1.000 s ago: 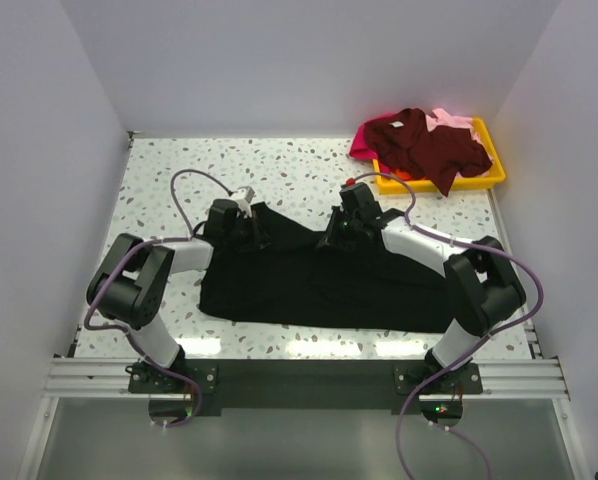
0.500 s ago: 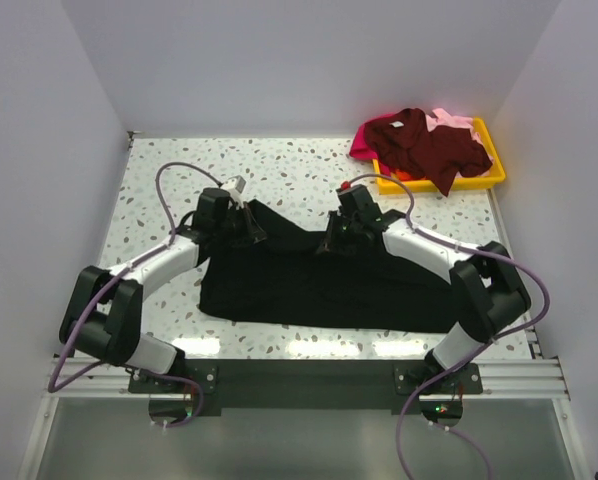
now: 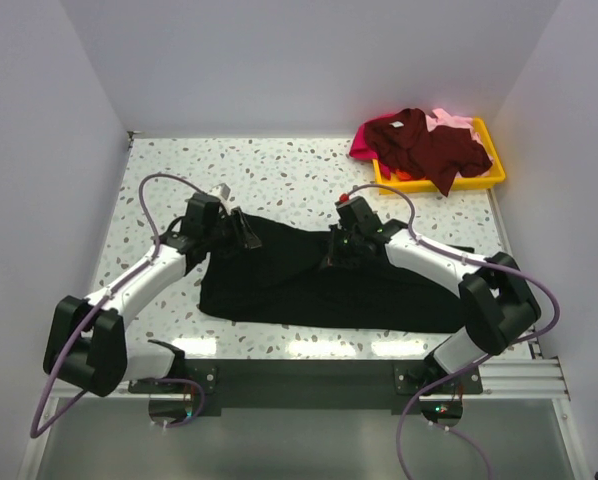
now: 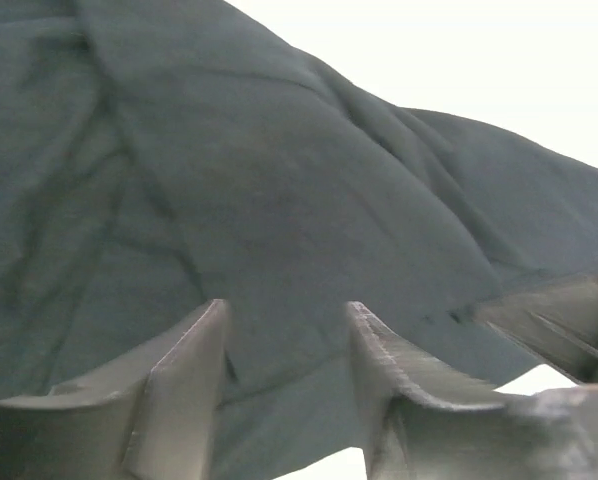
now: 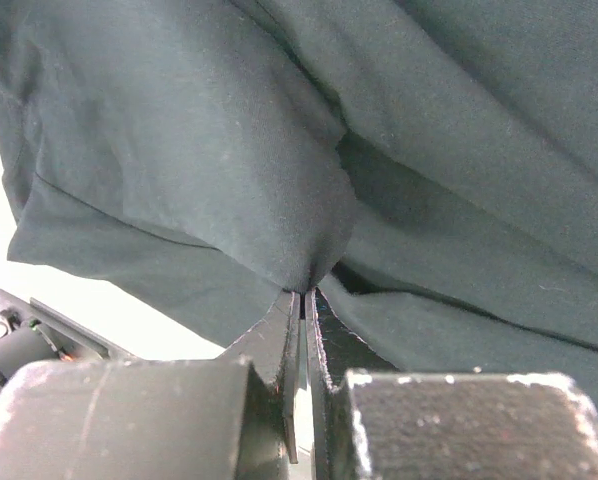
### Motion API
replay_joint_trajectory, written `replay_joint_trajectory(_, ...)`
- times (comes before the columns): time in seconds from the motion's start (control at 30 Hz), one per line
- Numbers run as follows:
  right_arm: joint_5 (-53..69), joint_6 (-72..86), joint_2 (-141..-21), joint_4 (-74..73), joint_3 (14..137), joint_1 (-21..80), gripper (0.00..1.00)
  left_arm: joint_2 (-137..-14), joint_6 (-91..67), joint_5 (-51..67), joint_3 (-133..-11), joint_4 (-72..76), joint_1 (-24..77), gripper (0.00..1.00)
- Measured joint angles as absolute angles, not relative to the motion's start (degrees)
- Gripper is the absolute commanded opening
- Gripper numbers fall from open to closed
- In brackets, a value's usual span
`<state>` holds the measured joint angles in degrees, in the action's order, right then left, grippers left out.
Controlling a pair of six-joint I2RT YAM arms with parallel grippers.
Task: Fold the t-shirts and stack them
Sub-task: Fold the tshirt
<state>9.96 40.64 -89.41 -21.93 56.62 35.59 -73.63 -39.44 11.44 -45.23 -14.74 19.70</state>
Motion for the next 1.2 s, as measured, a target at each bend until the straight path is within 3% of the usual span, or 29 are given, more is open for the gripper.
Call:
replay_joint_trajectory(0.1,9.7,40.4,-89.7,-21.8,56.6,35.6,0.00,-76.8,-39.0,9.4,-45.3,-14.4,19.2,0.67)
replay_joint_trajectory(0.3,8.6,40.2,-94.0,-21.8,57.4,35.6,0.00,-81.7,-36.1,6.7,-46.0,-14.1,19.2,0.66)
replay_joint_trajectory(0.57,8.5,40.1,-97.2,-21.6,58.9,35.6,0.00,-71.4,-32.6,10.0,-34.2,-5.5,20.5,0.66)
replay_joint_trajectory(0.77,8.5,40.1,-97.3,-21.5,58.9,35.6,0.00,-70.7,-32.4,10.8,-27.6,-3.4,24.4,0.66)
replay_joint_trajectory(1.2,8.5,40.1,-97.3,-21.5,59.0,35.6,0.00,-74.7,-32.6,9.3,-27.0,2.7,28.2,0.65)
